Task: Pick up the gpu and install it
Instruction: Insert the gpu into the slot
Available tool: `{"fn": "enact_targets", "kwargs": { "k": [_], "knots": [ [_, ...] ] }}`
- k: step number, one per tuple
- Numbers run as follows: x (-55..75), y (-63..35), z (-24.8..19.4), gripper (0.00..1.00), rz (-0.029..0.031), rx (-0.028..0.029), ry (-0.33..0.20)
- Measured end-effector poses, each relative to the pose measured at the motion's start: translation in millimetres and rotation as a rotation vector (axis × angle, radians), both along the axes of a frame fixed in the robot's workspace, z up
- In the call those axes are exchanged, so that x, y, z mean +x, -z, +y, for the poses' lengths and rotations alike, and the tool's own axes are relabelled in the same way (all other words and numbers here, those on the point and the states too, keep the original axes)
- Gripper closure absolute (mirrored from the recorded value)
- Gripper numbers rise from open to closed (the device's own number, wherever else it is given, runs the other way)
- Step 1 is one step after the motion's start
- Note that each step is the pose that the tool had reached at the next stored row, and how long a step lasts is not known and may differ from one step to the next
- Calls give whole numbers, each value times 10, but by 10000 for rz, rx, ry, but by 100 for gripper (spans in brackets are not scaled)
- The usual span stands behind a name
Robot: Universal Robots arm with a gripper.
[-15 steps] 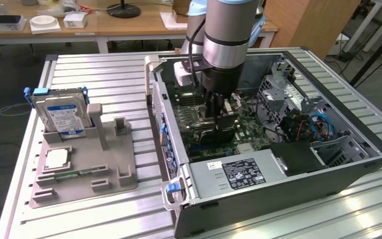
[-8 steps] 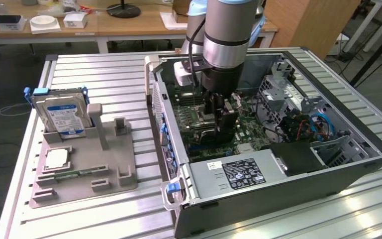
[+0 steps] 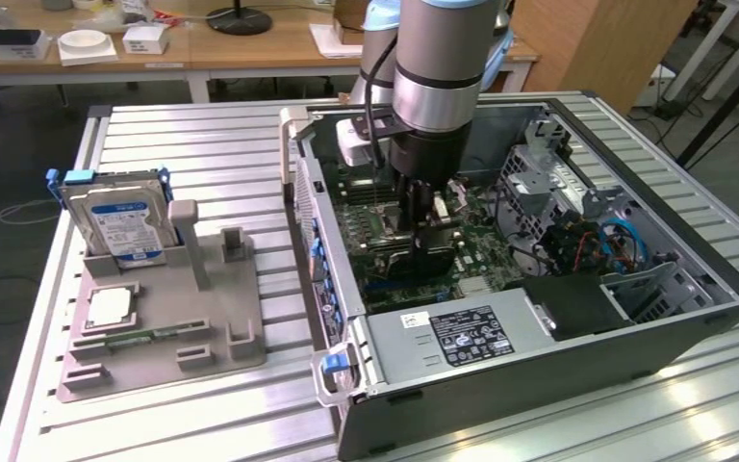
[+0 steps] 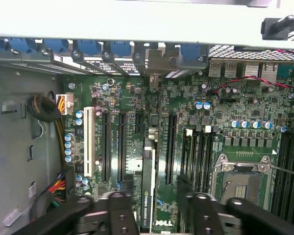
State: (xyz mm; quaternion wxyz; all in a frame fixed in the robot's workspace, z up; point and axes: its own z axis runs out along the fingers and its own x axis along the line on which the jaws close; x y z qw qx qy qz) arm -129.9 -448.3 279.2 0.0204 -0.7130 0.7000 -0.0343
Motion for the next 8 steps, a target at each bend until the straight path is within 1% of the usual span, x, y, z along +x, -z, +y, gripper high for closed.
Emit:
{"fn": "enact_targets", "kwargs": {
  "k": [1,2,4,5,7,8],
  "knots": [
    [0,0,0,57,0,0,0],
    [0,0,0,57,0,0,0],
    [0,0,0,69,0,0,0],
    [0,0,0,69,0,0,0],
    [0,0,0,81,0,0,0],
    [0,0,0,81,0,0,0]
  ]
}}
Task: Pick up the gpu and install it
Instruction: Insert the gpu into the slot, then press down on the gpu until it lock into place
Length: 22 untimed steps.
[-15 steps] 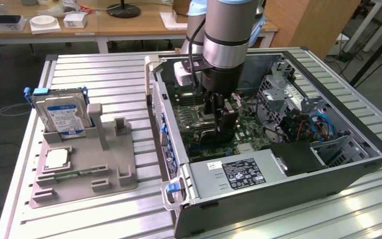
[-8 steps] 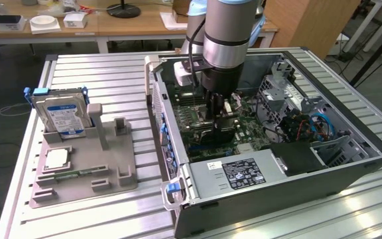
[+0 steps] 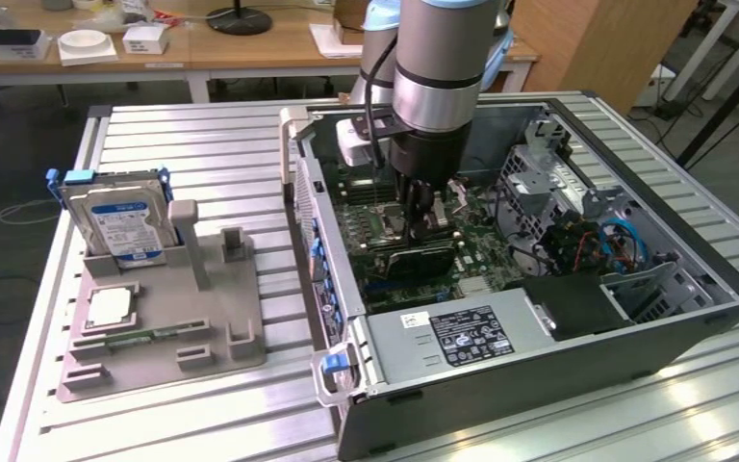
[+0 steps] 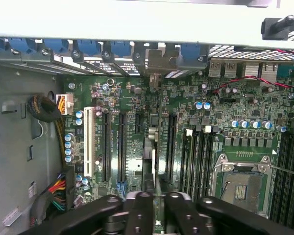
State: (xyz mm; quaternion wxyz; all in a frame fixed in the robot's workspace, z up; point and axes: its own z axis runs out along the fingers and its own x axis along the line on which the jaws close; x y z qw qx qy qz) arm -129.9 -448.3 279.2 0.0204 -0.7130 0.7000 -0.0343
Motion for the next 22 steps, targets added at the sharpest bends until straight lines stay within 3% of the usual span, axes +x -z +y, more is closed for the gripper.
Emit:
{"fn": "enact_targets", "kwargs": {
  "k": [2,19,20,22],
  "knots": [
    [0,0,0,89,1,0,0],
    [1,0,0,89,4,0,-1],
    [7,0,0,89,36,6,-1],
    [21,0,0,89,233,5,1]
  ]
}}
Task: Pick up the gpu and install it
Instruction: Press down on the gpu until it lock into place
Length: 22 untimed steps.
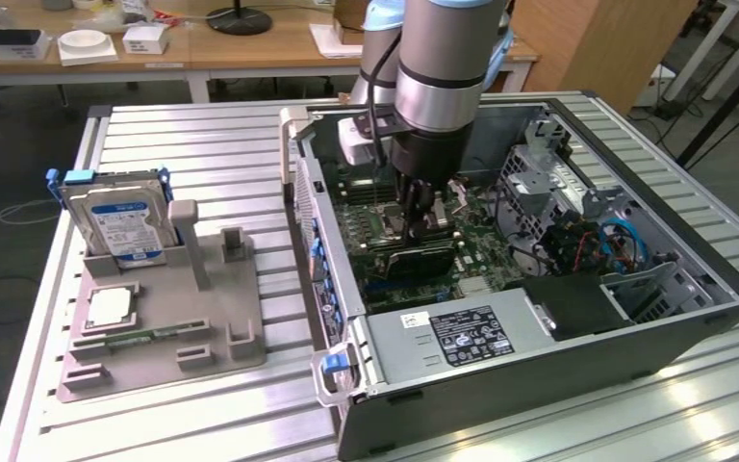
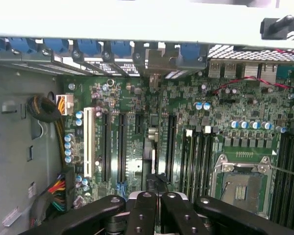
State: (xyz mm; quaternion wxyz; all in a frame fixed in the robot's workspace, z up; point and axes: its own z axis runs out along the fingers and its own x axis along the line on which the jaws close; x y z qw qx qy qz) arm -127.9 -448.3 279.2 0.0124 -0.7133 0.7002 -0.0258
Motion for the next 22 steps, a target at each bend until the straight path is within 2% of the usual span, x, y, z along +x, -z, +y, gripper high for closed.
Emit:
{"fn": "enact_targets", "kwargs": {
  "k": [3,4,5,6,12,19,22],
  "knots": [
    [13,0,2,89,447,2,1],
    [21,0,2,89,553,2,1],
    [34,0,3,89,616,2,1],
    [46,0,2,89,654,3,1],
    [70,1,3,89,669,4,0],
    [185,3,1,89,669,4,1],
    [195,17,-16,89,670,4,0]
  ]
}}
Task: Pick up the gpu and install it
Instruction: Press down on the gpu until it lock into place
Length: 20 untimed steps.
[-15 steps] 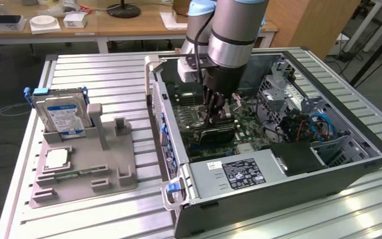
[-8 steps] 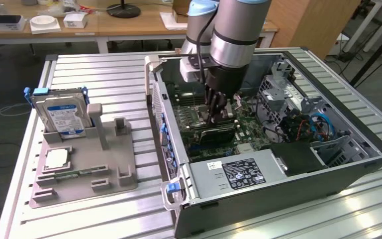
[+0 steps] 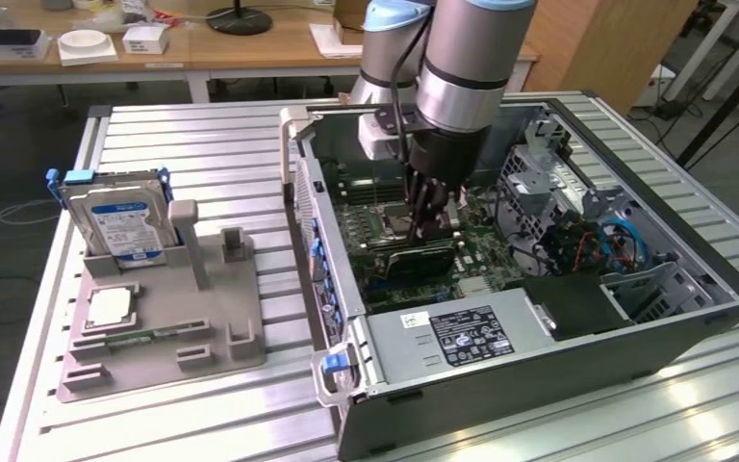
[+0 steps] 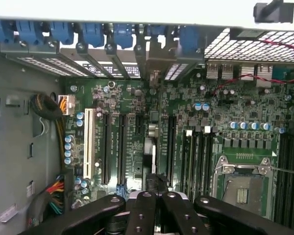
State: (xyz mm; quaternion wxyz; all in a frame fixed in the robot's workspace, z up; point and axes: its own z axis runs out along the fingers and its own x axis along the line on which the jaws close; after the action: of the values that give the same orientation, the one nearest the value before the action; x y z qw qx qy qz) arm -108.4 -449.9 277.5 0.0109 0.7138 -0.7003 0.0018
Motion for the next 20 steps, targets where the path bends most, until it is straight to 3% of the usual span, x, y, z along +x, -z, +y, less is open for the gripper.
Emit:
{"fn": "enact_targets", "kwargs": {
  "k": [6,9,14,20],
  "knots": [
    [0,72,-64,89,-1,4,1],
    [0,85,-63,89,-1,5,2],
    [1,109,-22,89,-1,6,22],
    [0,149,-22,89,2,-2,22]
  ]
}}
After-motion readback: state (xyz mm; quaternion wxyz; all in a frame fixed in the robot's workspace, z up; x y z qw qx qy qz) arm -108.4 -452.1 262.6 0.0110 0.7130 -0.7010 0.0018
